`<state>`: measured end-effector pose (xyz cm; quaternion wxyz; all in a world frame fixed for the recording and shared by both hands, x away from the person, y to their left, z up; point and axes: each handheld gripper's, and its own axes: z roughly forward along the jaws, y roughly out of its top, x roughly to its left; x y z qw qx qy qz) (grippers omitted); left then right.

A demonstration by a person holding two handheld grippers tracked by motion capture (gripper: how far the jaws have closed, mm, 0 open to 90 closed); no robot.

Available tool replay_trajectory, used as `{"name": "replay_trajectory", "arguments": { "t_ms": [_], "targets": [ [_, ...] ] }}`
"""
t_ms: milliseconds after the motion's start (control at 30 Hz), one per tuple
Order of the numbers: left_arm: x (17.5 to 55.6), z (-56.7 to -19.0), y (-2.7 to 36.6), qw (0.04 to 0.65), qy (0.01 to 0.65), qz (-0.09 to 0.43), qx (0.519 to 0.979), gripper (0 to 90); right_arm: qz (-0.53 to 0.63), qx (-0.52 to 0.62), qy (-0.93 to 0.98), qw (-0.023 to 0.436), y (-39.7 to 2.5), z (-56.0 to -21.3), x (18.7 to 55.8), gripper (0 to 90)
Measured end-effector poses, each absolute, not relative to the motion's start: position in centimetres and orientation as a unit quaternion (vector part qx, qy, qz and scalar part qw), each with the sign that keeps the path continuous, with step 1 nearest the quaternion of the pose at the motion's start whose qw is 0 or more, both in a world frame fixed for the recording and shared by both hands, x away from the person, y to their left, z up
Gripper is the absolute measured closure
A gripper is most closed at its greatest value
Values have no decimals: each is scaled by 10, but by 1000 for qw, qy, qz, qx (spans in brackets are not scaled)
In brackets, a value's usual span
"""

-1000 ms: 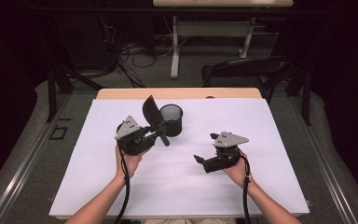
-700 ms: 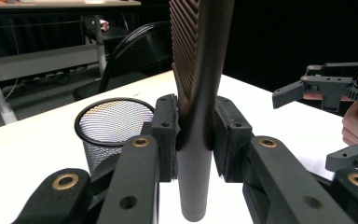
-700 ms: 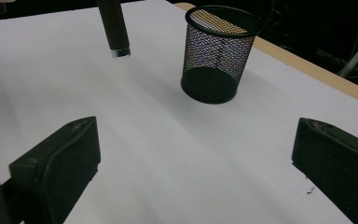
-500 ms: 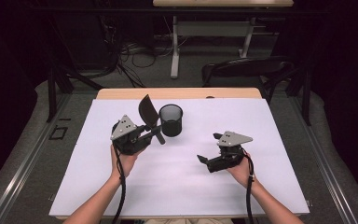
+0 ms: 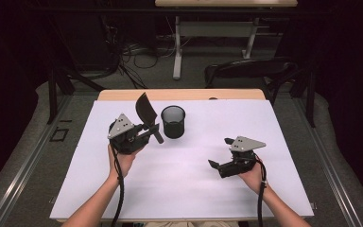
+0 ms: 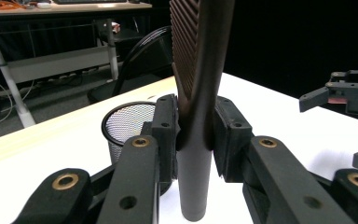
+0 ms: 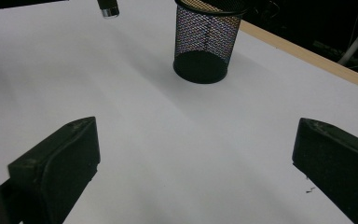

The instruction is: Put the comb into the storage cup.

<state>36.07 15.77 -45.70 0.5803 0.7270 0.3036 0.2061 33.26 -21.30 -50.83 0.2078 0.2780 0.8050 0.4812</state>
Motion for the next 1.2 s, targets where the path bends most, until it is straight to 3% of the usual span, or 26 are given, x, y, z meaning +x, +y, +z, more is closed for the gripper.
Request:
{"name": "replay_trajectory", "arguments": {
  "t_ms": [233, 1200],
  "targets": [
    [362, -453, 158, 577, 300, 212, 729, 729, 487, 270, 800, 224, -219, -505, 328, 12],
    [371, -431, 161, 590, 294, 223, 718, 730, 476, 285, 806, 207, -218, -512, 333, 6]
  ]
}}
